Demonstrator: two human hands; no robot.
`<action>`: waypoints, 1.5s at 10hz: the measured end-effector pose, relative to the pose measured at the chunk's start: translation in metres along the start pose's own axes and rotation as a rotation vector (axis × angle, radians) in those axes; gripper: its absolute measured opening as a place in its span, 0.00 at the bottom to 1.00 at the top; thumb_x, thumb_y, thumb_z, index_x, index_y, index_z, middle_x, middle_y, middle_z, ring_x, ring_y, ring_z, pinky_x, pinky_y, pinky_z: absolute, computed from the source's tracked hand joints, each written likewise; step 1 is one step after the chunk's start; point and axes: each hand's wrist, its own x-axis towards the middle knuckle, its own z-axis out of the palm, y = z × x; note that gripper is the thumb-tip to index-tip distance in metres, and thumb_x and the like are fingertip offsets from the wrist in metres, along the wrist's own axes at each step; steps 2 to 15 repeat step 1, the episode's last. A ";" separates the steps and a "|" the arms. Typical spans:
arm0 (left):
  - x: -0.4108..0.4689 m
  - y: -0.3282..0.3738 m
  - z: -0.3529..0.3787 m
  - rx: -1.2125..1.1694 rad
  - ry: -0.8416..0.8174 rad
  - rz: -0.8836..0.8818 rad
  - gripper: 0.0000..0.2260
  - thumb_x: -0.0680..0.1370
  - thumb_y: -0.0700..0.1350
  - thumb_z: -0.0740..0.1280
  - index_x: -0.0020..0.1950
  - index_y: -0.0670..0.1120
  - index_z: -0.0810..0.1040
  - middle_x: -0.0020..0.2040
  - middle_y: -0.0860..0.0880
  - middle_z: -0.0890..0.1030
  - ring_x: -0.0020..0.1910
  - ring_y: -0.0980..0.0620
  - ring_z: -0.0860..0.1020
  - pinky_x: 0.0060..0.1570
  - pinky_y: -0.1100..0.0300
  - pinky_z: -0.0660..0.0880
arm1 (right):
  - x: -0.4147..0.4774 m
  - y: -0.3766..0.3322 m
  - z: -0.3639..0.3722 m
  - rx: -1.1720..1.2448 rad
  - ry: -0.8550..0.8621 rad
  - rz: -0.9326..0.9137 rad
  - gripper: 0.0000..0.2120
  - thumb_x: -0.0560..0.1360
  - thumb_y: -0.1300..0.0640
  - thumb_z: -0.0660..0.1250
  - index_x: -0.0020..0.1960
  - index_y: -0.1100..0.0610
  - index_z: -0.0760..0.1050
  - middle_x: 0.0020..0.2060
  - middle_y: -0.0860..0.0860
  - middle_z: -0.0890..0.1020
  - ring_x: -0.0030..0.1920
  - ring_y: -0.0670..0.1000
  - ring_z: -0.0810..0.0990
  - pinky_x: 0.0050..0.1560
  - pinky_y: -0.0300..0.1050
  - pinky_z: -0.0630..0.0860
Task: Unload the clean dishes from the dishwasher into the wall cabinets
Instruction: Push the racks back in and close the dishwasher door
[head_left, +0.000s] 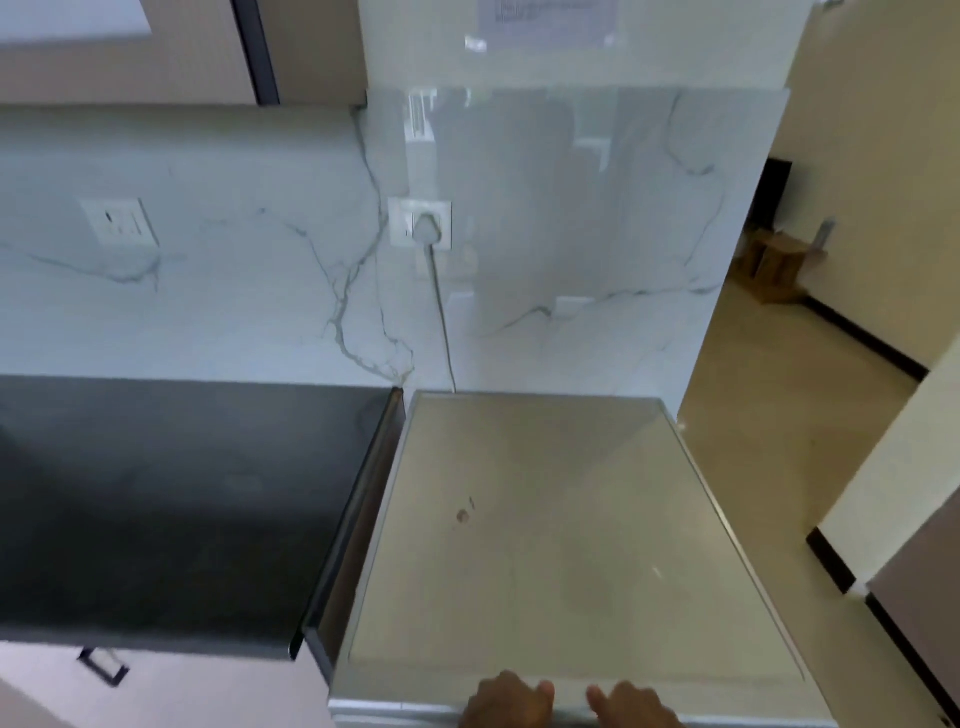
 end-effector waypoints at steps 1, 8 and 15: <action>0.000 0.017 -0.038 0.094 0.036 0.037 0.35 0.74 0.70 0.57 0.71 0.46 0.71 0.71 0.45 0.72 0.68 0.47 0.73 0.65 0.56 0.70 | 0.008 -0.026 -0.016 0.036 0.032 -0.049 0.22 0.76 0.46 0.69 0.58 0.64 0.74 0.51 0.58 0.77 0.47 0.53 0.75 0.47 0.40 0.63; 0.000 0.017 -0.038 0.094 0.036 0.037 0.35 0.74 0.70 0.57 0.71 0.46 0.71 0.71 0.45 0.72 0.68 0.47 0.73 0.65 0.56 0.70 | 0.008 -0.026 -0.016 0.036 0.032 -0.049 0.22 0.76 0.46 0.69 0.58 0.64 0.74 0.51 0.58 0.77 0.47 0.53 0.75 0.47 0.40 0.63; 0.000 0.017 -0.038 0.094 0.036 0.037 0.35 0.74 0.70 0.57 0.71 0.46 0.71 0.71 0.45 0.72 0.68 0.47 0.73 0.65 0.56 0.70 | 0.008 -0.026 -0.016 0.036 0.032 -0.049 0.22 0.76 0.46 0.69 0.58 0.64 0.74 0.51 0.58 0.77 0.47 0.53 0.75 0.47 0.40 0.63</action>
